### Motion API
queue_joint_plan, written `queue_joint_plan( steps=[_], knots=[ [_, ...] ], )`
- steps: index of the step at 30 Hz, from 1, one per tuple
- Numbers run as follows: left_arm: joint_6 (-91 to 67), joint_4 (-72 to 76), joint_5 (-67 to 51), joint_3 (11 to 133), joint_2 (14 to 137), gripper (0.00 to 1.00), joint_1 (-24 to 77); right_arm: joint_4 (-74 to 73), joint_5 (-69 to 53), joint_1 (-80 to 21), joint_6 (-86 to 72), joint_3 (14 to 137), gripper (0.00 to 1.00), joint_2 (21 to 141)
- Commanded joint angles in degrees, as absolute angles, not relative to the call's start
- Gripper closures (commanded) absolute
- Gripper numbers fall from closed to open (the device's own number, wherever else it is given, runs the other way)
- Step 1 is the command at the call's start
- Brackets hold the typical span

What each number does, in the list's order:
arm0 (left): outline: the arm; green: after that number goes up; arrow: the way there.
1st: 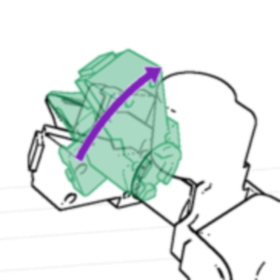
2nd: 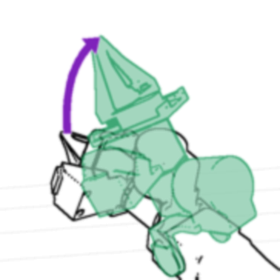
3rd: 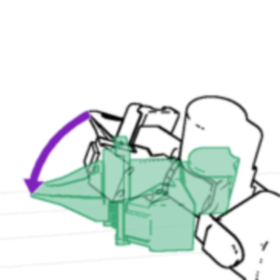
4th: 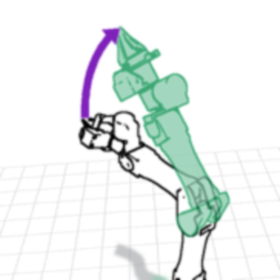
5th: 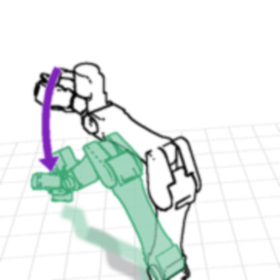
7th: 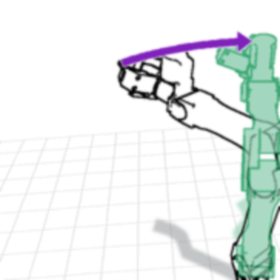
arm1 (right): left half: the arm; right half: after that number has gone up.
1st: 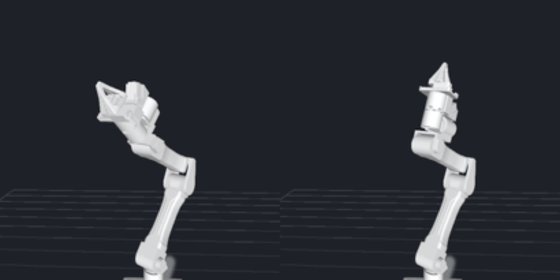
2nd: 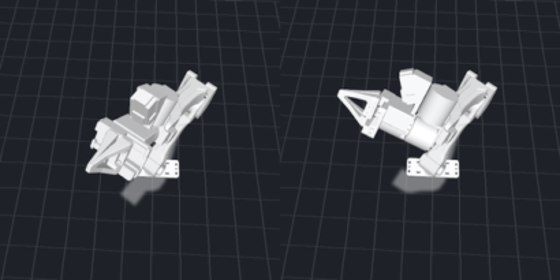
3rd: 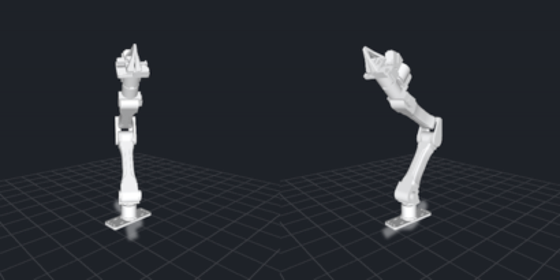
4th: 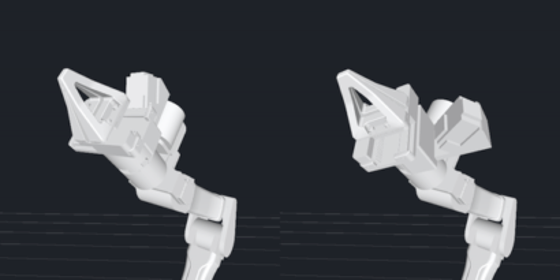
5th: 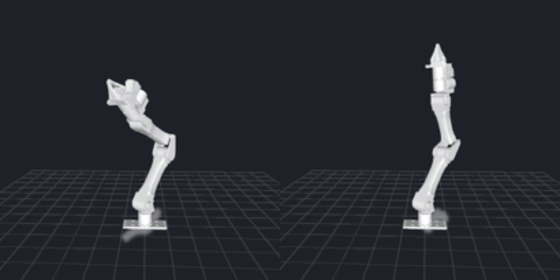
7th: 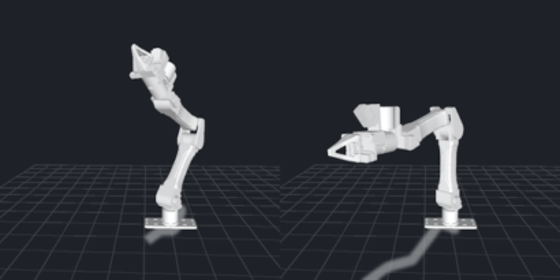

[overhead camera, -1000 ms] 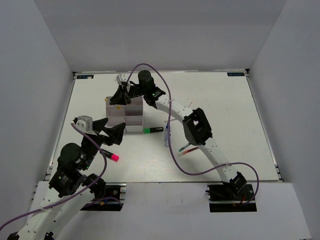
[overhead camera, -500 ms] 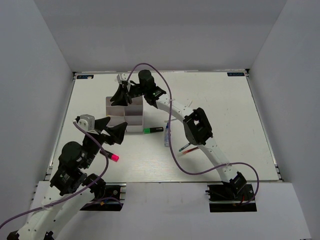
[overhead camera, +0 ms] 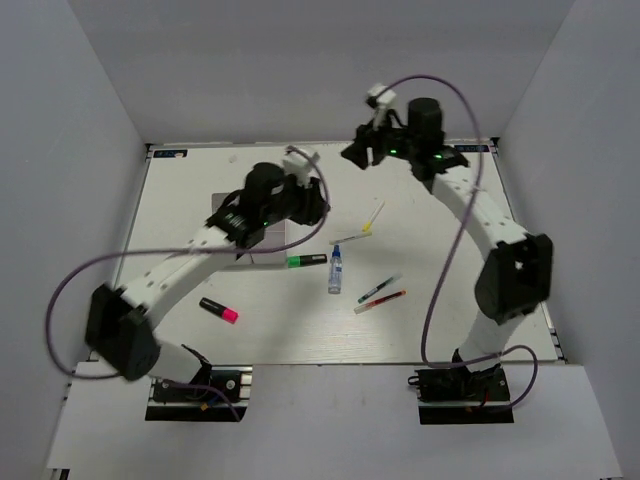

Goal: Sort the stationery into containers
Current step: Pick up the pen from the center of the board.

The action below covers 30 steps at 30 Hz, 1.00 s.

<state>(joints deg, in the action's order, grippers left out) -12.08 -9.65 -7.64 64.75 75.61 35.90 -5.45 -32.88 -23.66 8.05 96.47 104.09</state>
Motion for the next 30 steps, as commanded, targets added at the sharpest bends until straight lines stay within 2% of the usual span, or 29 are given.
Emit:
queue_joint_plan(
  steps=[1,2,3,5,9,12,15,24,29,30],
  knots=[
    [-8.2,-19.4,-14.2,73.9,88.6,0.45,37.6,-9.9,-25.4,-19.6,6.2,87.3,0.36,95.9],
    [-6.9,-21.3,-14.0,76.7,91.9,0.35,38.4,-10.4,-25.7,-16.6,5.9,86.1,0.35,94.7],
    [-5.0,-23.1,-15.9,79.7,98.8,0.3,38.4,-11.4,-25.8,-15.6,5.5,83.9,0.3,93.5],
    [1.3,-30.9,-19.2,89.8,105.7,0.2,38.9,-13.2,-25.9,-12.6,3.3,80.3,0.3,89.8],
    [8.1,-37.9,-11.4,104.5,118.1,0.15,42.1,-12.7,-31.0,-8.2,1.0,73.6,0.36,84.3],
    [12.2,-37.9,-7.5,107.3,122.7,0.12,43.5,-12.1,-34.2,-6.1,0.9,69.0,0.38,81.5],
    [14.3,-41.8,-4.5,113.8,128.1,0.12,44.1,-11.8,-36.4,-4.4,1.5,65.8,0.38,79.1],
    [14.9,-43.5,1.9,118.2,134.0,0.18,44.7,-7.0,-40.7,-1.1,0.9,58.0,0.38,73.5],
    [14.9,-43.5,1.4,119.3,135.8,0.29,44.7,-5.5,-42.5,-0.7,0.4,55.8,0.38,72.5],
    [15.4,-43.5,0.8,119.3,135.8,0.34,44.7,-5.4,-43.0,1.0,0.4,55.6,0.39,72.5]
  ],
)
